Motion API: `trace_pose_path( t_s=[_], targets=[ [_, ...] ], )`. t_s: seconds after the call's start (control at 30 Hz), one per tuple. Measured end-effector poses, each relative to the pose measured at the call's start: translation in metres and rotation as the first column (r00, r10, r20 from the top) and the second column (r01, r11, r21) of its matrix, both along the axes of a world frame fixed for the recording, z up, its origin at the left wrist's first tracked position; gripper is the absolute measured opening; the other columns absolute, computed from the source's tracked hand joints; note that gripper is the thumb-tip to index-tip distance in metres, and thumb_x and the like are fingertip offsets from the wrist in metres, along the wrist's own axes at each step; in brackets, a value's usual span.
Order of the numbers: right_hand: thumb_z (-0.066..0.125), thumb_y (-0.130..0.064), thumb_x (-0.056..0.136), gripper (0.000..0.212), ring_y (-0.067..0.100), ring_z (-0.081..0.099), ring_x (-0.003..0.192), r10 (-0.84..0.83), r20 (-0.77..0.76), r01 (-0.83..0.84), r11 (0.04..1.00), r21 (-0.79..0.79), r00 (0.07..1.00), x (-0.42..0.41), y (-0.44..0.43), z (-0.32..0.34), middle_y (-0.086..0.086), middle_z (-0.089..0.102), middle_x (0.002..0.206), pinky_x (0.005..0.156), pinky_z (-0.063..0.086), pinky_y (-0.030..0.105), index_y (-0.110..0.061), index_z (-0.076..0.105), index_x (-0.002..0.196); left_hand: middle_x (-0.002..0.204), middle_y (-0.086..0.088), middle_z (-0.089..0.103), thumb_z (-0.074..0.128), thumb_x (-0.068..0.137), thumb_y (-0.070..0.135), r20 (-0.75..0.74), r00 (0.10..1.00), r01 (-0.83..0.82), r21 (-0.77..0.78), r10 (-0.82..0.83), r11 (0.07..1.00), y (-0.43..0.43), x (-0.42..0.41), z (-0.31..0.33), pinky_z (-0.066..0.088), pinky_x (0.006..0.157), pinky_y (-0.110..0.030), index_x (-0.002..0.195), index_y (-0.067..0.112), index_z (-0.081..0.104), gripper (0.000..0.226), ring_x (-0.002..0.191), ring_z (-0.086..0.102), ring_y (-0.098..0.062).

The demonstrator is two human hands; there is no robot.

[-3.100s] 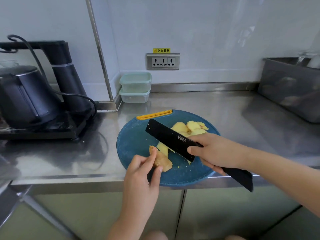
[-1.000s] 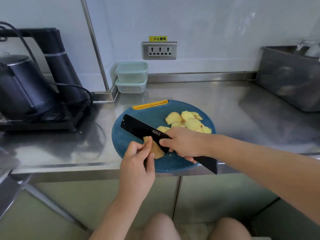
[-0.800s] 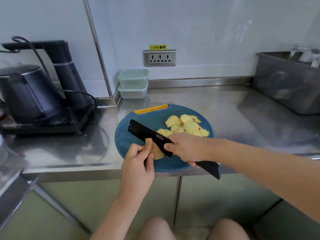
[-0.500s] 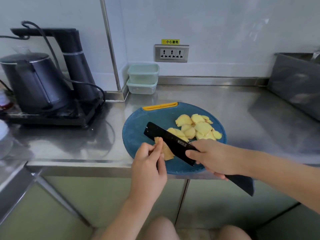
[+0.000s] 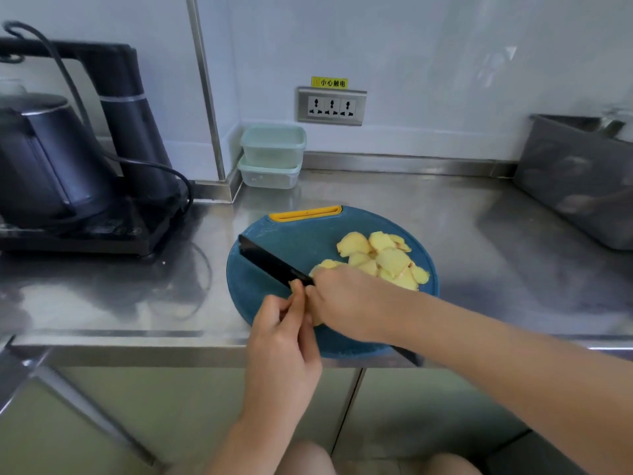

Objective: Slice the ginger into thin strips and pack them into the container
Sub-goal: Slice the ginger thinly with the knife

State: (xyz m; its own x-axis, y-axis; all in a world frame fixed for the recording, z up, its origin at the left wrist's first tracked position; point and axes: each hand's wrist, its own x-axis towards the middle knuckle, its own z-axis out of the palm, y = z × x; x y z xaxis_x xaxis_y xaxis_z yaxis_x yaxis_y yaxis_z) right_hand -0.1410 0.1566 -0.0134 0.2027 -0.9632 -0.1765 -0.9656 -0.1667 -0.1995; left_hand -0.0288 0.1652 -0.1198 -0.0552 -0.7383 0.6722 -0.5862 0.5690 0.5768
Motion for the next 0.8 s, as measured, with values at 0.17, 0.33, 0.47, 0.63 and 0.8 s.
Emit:
trace_pose_path(
  t_s=[0.17,0.33,0.47,0.63,0.8],
  targets=[
    [0.029,-0.029,0.104,0.033,0.025,0.052,0.045,-0.113,0.152,0.096,0.988,0.118,0.982,-0.011,-0.007,0.003,0.017,0.055,0.072,0.041,0.046,0.031,-0.003,0.045,0.091,0.084,0.001,0.050,0.044,0.090,0.018,0.004,1.000,-0.002,-0.008,0.003,1.000,0.001,-0.003,-0.002,0.047,0.071,-0.026,0.125,0.003,0.061,0.041,0.072,0.054,-0.012],
    [0.038,-0.032,0.102,0.028,0.014,0.046,0.042,-0.198,0.225,0.198,0.980,0.024,0.954,-0.039,0.004,-0.002,0.006,0.050,0.066,0.034,0.038,0.019,-0.014,0.045,0.082,0.084,0.004,0.050,0.059,0.085,0.004,0.001,1.000,0.003,-0.031,-0.003,1.000,0.002,-0.002,-0.002,0.046,0.071,-0.024,0.124,0.006,0.062,0.039,0.073,0.053,-0.009],
    [0.042,-0.025,0.100,0.025,0.011,0.045,0.048,-0.212,0.275,0.233,0.971,-0.045,0.938,-0.051,0.012,0.000,0.000,0.048,0.064,0.040,0.036,0.016,-0.019,0.049,0.078,0.085,0.004,0.053,0.063,0.085,0.001,-0.032,0.999,-0.004,-0.032,0.003,0.999,0.003,-0.005,-0.002,0.046,0.072,-0.023,0.120,0.007,0.065,0.035,0.073,0.055,-0.010],
    [0.044,-0.019,0.097,0.015,0.008,0.038,0.027,-0.287,0.375,0.295,0.955,0.037,0.881,-0.059,0.022,0.010,0.002,0.045,0.055,0.033,0.035,0.021,-0.014,0.054,0.087,0.086,0.005,0.052,0.060,0.087,0.007,-0.017,1.000,-0.013,-0.018,0.013,1.000,0.004,-0.003,-0.002,0.046,0.071,-0.024,0.121,0.008,0.063,0.034,0.074,0.055,-0.011],
    [0.045,-0.027,0.099,0.018,0.004,0.047,0.043,-0.229,0.372,0.268,0.962,-0.056,0.900,-0.055,0.033,0.004,0.001,0.052,0.067,0.038,0.035,0.016,-0.014,0.055,0.091,0.086,0.005,0.052,0.059,0.088,0.007,-0.014,0.999,-0.033,-0.004,0.033,0.999,0.006,-0.004,-0.001,0.045,0.072,-0.026,0.116,0.010,0.065,0.029,0.074,0.057,-0.014]
  ],
)
